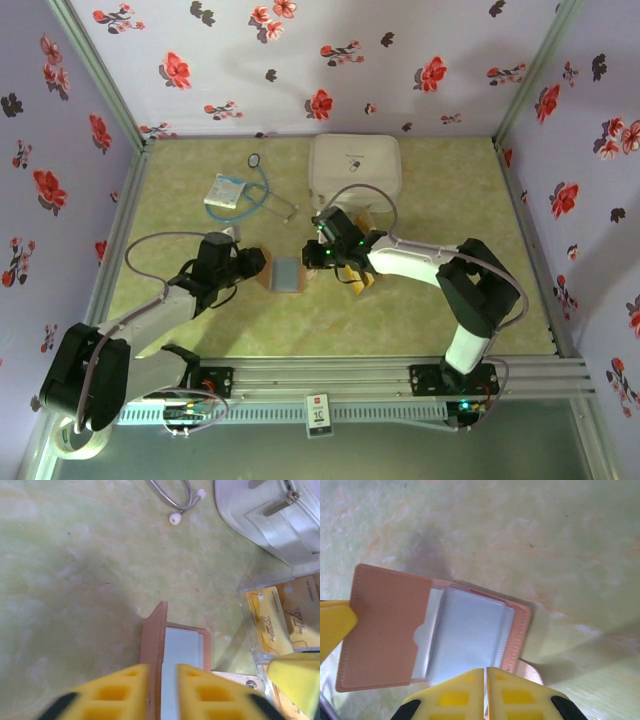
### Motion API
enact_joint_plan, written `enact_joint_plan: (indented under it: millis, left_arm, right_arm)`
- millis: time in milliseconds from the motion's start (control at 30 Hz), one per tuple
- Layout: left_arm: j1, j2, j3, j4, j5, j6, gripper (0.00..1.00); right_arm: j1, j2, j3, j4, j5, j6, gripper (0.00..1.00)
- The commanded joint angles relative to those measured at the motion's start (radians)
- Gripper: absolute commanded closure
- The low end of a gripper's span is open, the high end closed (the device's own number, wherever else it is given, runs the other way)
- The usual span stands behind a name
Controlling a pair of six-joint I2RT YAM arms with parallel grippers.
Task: Put the credit cards into the card holder
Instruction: Open the card holder at the center of the table.
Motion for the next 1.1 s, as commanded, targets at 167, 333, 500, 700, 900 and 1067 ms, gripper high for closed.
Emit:
enact_joint_plan:
  millis: [167, 333, 500, 700, 900, 1067]
  left_arm:
    - [-0.004, -0.017, 0.056, -0.150, -0.085, 0.096, 0.44]
    - [-0.003, -0.005, 0.080, -0.232, -0.143, 0.125, 0.41]
    - [-0.003, 0.024, 0.104, -0.300, -0.195, 0.133, 0.40]
    - [-0.005, 0.093, 0.116, -0.349, -0.256, 0.111, 0.40]
    - [-0.011, 0.170, 0.117, -0.381, -0.331, 0.077, 0.40]
    - [-0.015, 0.204, 0.124, -0.393, -0.355, 0.048, 0.40]
  right_arm:
    - [0.086, 0.152, 0.141, -0.048, -0.002, -0.025, 0.92]
    - [0.091, 0.199, 0.131, -0.037, 0.012, -0.019, 0.93]
    - [0.085, 0.202, 0.074, -0.009, 0.026, -0.008, 0.94]
    - [0.085, 0.194, 0.005, 0.036, 0.032, 0.017, 0.94]
    - [0.085, 0.196, -0.029, 0.062, 0.040, 0.029, 0.95]
    - [0.079, 0.192, -0.047, 0.070, 0.044, 0.034, 0.95]
